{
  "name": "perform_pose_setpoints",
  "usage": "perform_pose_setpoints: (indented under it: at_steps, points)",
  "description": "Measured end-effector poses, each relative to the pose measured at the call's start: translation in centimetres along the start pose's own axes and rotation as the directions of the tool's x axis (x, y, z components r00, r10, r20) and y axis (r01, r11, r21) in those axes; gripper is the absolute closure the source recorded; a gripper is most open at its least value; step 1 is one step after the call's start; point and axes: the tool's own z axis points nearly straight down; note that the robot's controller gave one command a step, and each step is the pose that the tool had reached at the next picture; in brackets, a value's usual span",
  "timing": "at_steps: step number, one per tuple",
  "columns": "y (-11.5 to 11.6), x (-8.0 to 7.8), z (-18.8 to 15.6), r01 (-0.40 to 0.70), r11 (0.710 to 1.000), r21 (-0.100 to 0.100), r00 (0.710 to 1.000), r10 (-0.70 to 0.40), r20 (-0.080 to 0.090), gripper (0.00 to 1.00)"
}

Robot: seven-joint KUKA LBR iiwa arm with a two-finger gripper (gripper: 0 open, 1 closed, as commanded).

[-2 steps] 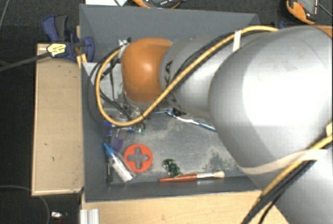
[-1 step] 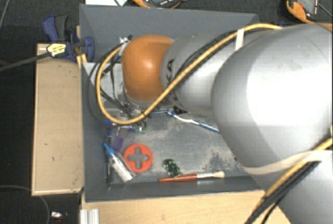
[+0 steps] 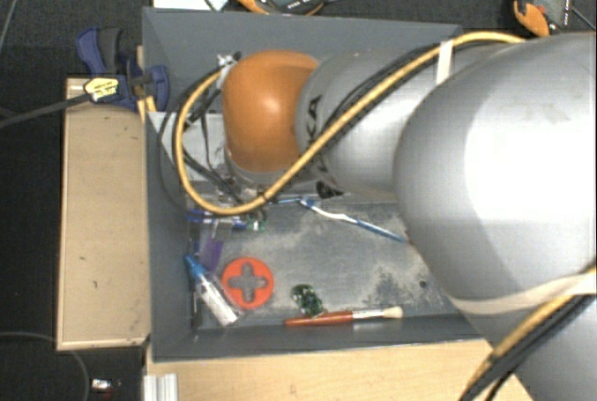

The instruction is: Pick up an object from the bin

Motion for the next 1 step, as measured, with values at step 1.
perform_pose_setpoints:
  at_steps: [1]
  points:
    - [0.01,0.0,-4.46,-0.001,1.0,0.001,1.0,0.001,-0.002,1.0]
